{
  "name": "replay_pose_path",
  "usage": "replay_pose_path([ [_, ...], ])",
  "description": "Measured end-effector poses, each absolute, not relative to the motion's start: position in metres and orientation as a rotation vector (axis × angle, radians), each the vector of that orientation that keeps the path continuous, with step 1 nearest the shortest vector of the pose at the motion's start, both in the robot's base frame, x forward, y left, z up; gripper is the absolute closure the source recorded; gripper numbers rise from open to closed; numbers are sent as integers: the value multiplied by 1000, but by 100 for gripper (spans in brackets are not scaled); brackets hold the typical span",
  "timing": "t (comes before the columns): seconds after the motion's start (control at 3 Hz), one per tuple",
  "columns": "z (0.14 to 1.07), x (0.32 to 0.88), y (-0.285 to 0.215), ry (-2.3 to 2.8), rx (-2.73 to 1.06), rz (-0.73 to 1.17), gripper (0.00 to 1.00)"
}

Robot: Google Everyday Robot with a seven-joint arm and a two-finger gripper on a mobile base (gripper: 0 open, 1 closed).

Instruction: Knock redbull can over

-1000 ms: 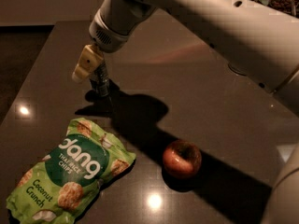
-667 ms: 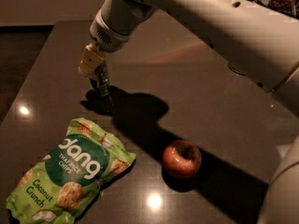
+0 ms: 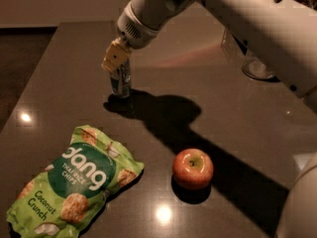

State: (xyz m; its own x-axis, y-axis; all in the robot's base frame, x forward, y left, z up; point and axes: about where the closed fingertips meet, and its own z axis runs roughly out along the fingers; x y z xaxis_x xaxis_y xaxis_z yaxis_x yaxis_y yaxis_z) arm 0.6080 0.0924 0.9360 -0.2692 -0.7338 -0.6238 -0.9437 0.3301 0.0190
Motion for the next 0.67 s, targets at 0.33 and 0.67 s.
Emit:
replay_pose_path([
  [0.33,947,607,41,2126,-1526,510,100],
  [0.67,953,604,-2,2173,-1579,413,100],
])
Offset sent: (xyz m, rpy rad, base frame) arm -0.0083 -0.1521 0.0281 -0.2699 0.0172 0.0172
